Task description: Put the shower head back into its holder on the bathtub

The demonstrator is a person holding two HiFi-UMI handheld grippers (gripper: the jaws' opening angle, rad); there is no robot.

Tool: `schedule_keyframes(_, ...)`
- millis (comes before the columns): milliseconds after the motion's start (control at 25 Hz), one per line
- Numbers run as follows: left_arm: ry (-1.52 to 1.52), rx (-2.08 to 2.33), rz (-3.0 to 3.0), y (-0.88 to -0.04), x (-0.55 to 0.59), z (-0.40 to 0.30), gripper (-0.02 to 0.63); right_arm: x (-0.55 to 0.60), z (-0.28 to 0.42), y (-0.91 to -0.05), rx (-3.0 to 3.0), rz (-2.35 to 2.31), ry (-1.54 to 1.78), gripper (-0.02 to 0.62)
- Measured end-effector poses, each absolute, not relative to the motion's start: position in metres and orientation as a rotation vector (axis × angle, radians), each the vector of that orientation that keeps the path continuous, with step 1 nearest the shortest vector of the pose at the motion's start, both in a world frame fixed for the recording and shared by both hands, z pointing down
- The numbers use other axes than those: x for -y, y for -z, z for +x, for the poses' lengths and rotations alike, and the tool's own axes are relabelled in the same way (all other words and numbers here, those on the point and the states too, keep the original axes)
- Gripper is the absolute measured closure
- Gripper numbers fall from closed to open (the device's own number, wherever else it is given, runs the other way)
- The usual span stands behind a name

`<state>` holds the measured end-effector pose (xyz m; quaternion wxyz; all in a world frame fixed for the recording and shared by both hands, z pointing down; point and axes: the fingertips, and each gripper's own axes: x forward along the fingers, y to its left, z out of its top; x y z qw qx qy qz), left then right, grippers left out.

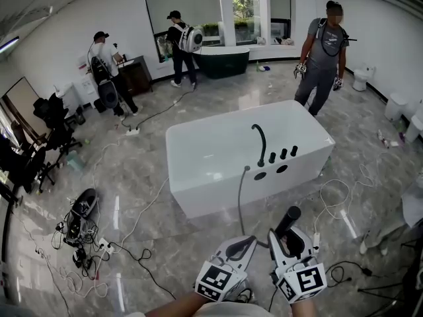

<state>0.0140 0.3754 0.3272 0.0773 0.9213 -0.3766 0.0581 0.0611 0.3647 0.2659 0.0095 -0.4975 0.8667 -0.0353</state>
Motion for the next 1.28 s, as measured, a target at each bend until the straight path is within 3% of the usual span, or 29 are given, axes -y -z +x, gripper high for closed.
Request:
schedule_keyframes(680,-0.193,1.189,2.738,-0.350,-0.351,0.031,0.601,-0.332,0.080,-0.265,-2.726,-1.480,0.070,0.453)
schedule_keyframes(1280,-0.271,1.037,2.787,-0.389,-0.229,-0.018,0.601,-0.204,0.030,-0.262,-2.679,-1.598,0.092,0.453)
